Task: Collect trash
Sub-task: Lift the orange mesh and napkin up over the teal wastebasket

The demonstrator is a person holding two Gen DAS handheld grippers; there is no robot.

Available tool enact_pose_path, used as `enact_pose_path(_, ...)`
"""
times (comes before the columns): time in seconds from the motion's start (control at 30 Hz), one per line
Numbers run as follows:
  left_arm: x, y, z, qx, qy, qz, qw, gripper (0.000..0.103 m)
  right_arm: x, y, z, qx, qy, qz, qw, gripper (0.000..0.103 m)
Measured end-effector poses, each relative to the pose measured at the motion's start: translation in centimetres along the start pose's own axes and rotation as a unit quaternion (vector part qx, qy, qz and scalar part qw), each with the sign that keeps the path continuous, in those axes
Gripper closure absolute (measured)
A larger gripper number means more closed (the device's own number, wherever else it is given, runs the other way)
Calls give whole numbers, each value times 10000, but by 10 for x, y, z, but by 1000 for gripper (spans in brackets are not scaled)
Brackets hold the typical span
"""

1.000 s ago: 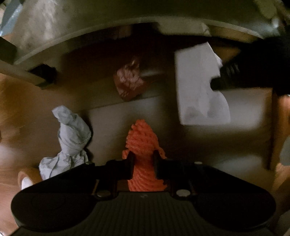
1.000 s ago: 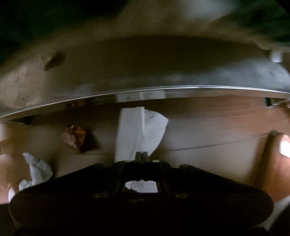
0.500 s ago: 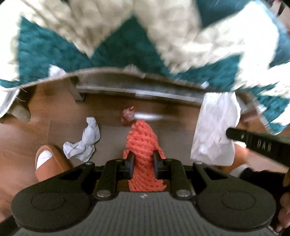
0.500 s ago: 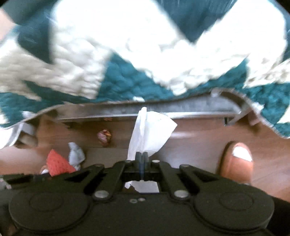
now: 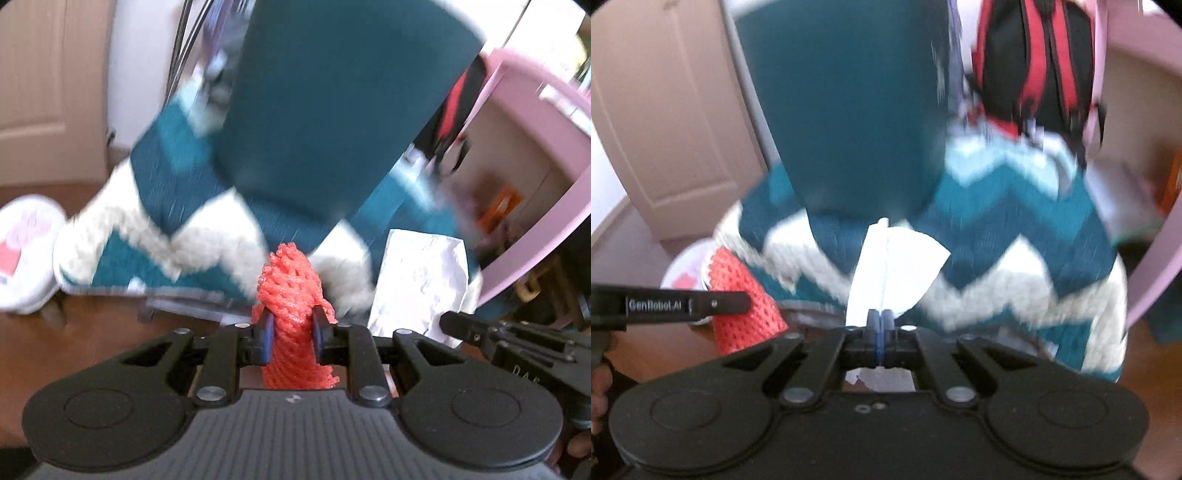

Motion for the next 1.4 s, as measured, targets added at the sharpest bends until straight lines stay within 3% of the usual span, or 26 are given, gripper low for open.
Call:
enact_pose_path(0.17, 49, 49, 30, -246, -276, 770, 9963, 83, 56, 56, -5, -61, 392, 794, 9961, 103)
enact_pose_path(0.4, 124, 109, 62, -440, -571, 1731, 9823, 83, 139, 111, -12, -139, 709, 1819, 9807, 103)
enact_pose_path(0.63, 198, 133, 95, -427, -1086, 2196, 9686, 83, 206, 130, -25, -294, 980, 2344, 9668, 103)
enact_pose_path(0.83, 235, 110, 106, -223, -1335, 2158, 9670, 83, 239, 110, -24, -357, 972, 2298, 9677, 103)
enact_pose_path(1.1, 259, 47, 88, 195, -1267, 1554, 9795, 82, 250, 56, -20, -360, 993, 1849, 9771, 103)
enact_pose_path(1.3, 266, 9, 77, 283, -1147, 1133, 9865, 81, 253, 18, -16, -297, 948, 1427, 9848, 103)
enact_pose_path(1.4, 268, -9, 74, 391, -1215, 894, 9878, 81, 252, 4, -12, -232, 855, 1179, 9891, 98)
Point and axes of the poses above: each gripper's, at about its wrist camera, not at the fingertips, and y roughly against the way its jaws point, z to its right, x to its top, the point moved 2 cm from there along -y, roughly the way its jaws point, and after that the axes turned 1 degree about x, right-handed, at the moved point
